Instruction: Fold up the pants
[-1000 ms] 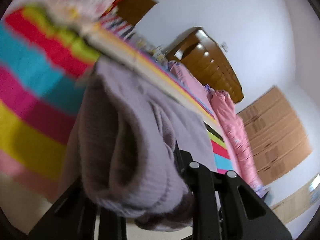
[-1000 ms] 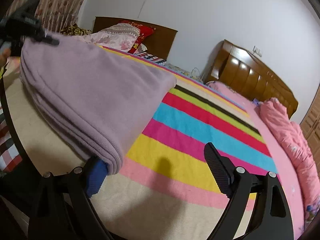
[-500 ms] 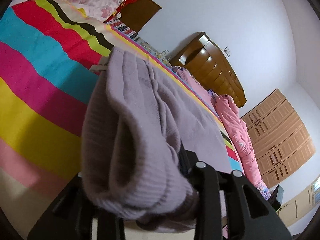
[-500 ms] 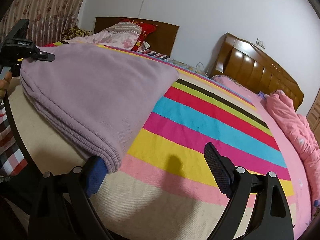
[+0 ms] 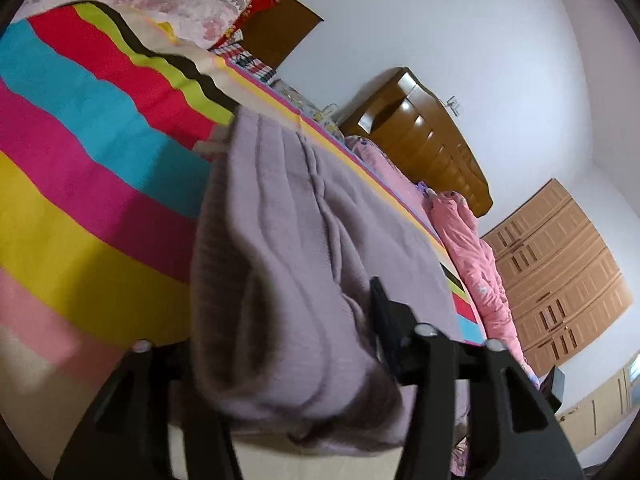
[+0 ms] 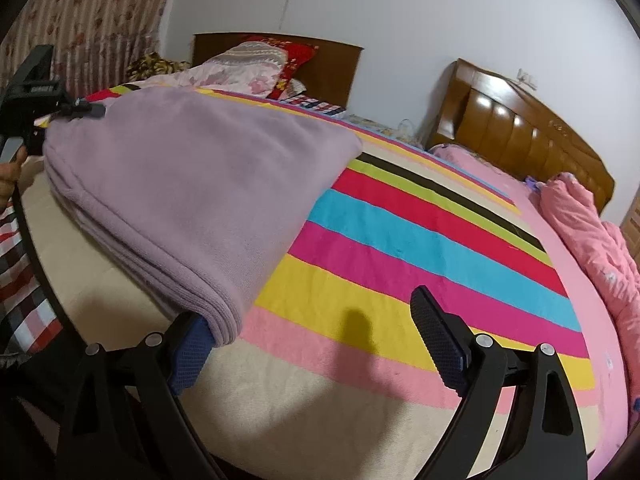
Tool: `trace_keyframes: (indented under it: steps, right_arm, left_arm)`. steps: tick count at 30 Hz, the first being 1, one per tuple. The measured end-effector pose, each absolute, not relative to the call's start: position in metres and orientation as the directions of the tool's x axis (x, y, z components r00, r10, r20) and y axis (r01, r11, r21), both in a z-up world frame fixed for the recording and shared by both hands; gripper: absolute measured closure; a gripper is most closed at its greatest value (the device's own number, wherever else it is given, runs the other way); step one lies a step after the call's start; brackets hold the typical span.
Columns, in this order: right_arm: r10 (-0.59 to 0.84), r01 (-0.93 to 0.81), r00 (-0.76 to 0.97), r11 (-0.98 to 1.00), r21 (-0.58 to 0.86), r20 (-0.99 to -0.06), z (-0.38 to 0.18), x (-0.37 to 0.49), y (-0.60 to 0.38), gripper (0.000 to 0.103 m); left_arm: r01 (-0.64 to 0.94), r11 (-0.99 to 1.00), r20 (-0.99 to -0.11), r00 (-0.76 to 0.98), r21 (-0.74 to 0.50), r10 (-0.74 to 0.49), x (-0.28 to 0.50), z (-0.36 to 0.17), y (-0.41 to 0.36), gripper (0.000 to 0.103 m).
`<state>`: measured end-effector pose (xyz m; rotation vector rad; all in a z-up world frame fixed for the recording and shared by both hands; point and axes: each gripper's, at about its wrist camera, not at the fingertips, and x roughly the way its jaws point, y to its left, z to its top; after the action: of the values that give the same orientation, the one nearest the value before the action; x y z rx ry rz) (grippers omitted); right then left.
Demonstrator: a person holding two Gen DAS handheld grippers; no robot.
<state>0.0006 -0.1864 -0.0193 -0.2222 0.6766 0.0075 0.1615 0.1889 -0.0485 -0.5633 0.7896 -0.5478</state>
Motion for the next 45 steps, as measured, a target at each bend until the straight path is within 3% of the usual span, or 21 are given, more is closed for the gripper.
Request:
trace_keyframes:
  steps: [2, 5, 7, 9, 12, 15, 18, 20, 21, 24, 32, 36, 41, 43, 45]
  right_arm:
    - [-0.02, -0.125, 0.772, 0.975, -0.182, -0.635, -0.015, -0.003, -0.191, 0.015]
    - [0.081, -0.201, 0.758, 0.973, -0.113, -0.647, -0.007, -0.015, -0.202, 0.015]
    - [0.147, -0.241, 0.758, 0.969, -0.063, -0.635, 0.001, -0.025, -0.209, 0.015]
    - [0.192, -0.245, 0.78, 0.97, -0.008, -0.596, 0.016, -0.03, -0.216, 0.018]
    - [0.274, -0.262, 0.8, 0.96, 0.099, -0.534, 0.038, -0.015, -0.218, 0.026]
    - [0.334, -0.333, 0.788, 0.938, 0.099, -0.516, 0.049, 0.016, -0.194, 0.036]
    - [0.335, -0.374, 0.753, 0.926, 0.051, -0.566, 0.04, 0.043, -0.167, 0.041]
    - [0.34, -0.387, 0.691, 0.919, 0.072, -0.637, 0.02, 0.056, -0.158, 0.041]
    - [0.329, -0.38, 0.652, 0.921, 0.081, -0.683, 0.004, 0.061, -0.157, 0.041]
    - [0.37, -0.345, 0.639, 0.922, 0.178, -0.674, -0.001, 0.058, -0.172, 0.043]
    - [0.332, -0.351, 0.652, 0.929, 0.116, -0.682, 0.03, 0.071, -0.178, 0.042]
    - [0.414, -0.376, 0.657, 0.904, 0.202, -0.629, 0.043, 0.127, -0.185, 0.036]
    - [0.418, -0.392, 0.601, 0.897, 0.204, -0.681, 0.029, 0.198, -0.179, 0.033]
    - [0.364, -0.33, 0.578, 0.923, 0.199, -0.73, 0.01, 0.228, -0.191, 0.033]
    - [0.366, -0.261, 0.588, 0.93, 0.259, -0.721, 0.005, 0.241, -0.213, 0.037]
  left_arm:
    - [0.139, 0.795, -0.504, 0.706, -0.59, -0.498, 0.151, -0.029, 0.211, 0.002]
    - [-0.006, 0.872, -0.48, 0.837, -0.489, -0.263, 0.128, 0.007, 0.237, 0.002]
    - [0.026, 0.912, -0.45, 0.864, -0.409, -0.227, 0.114, 0.034, 0.233, 0.002]
    - [0.084, 0.932, -0.421, 0.875, -0.352, -0.238, 0.102, 0.05, 0.216, 0.002]
    - [0.265, 0.914, -0.41, 0.83, -0.306, -0.378, 0.096, 0.058, 0.17, 0.002]
    - [0.329, 0.907, -0.471, 0.777, -0.263, -0.418, 0.114, 0.042, 0.126, 0.002]
    - [0.329, 0.9, -0.591, 0.678, -0.287, -0.437, 0.145, 0.002, 0.103, 0.002]
    - [0.302, 0.923, -0.655, 0.651, -0.239, -0.383, 0.154, -0.027, 0.101, 0.003]
    - [0.319, 0.927, -0.644, 0.671, -0.196, -0.367, 0.151, -0.031, 0.1, 0.003]
    - [0.34, 0.933, -0.668, 0.667, -0.121, -0.33, 0.142, -0.041, 0.099, 0.002]
    - [0.336, 0.936, -0.654, 0.686, -0.103, -0.319, 0.137, -0.043, 0.098, 0.002]
    - [0.332, 0.939, -0.655, 0.691, -0.086, -0.305, 0.136, -0.043, 0.095, 0.002]
    - [0.36, 0.929, -0.644, 0.691, -0.088, -0.329, 0.131, -0.043, 0.096, 0.002]
    - [0.367, 0.925, -0.639, 0.69, -0.097, -0.34, 0.131, -0.044, 0.098, 0.002]
    - [0.371, 0.923, -0.633, 0.691, -0.106, -0.35, 0.13, -0.044, 0.099, 0.002]
